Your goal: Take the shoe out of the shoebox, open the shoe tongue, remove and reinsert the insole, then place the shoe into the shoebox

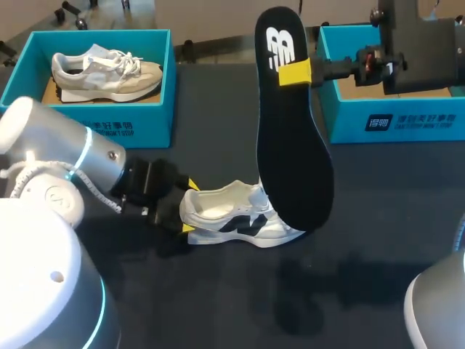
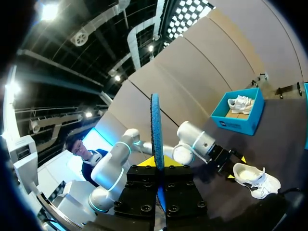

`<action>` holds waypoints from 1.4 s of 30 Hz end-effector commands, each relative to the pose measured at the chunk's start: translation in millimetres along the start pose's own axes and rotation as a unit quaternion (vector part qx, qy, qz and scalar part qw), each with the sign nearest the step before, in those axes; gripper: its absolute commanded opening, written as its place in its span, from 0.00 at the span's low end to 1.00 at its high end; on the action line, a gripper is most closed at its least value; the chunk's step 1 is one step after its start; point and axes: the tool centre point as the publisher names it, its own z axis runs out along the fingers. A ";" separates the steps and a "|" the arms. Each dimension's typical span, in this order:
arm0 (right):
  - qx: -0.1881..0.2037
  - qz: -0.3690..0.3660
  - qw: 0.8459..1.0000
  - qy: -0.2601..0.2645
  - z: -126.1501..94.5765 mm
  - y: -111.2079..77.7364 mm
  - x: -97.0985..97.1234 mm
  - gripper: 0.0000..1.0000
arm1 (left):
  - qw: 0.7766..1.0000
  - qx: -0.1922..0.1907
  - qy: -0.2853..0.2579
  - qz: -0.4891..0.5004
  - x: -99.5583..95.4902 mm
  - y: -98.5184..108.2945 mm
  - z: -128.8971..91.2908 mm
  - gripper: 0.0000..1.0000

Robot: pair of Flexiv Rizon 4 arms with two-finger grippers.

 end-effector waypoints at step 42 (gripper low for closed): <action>0.001 0.001 1.000 -0.001 4.6 2.5 -0.6 0.00 | 0.954 -0.295 0.007 -0.053 -9.8 -36.6 -14.7 1.00</action>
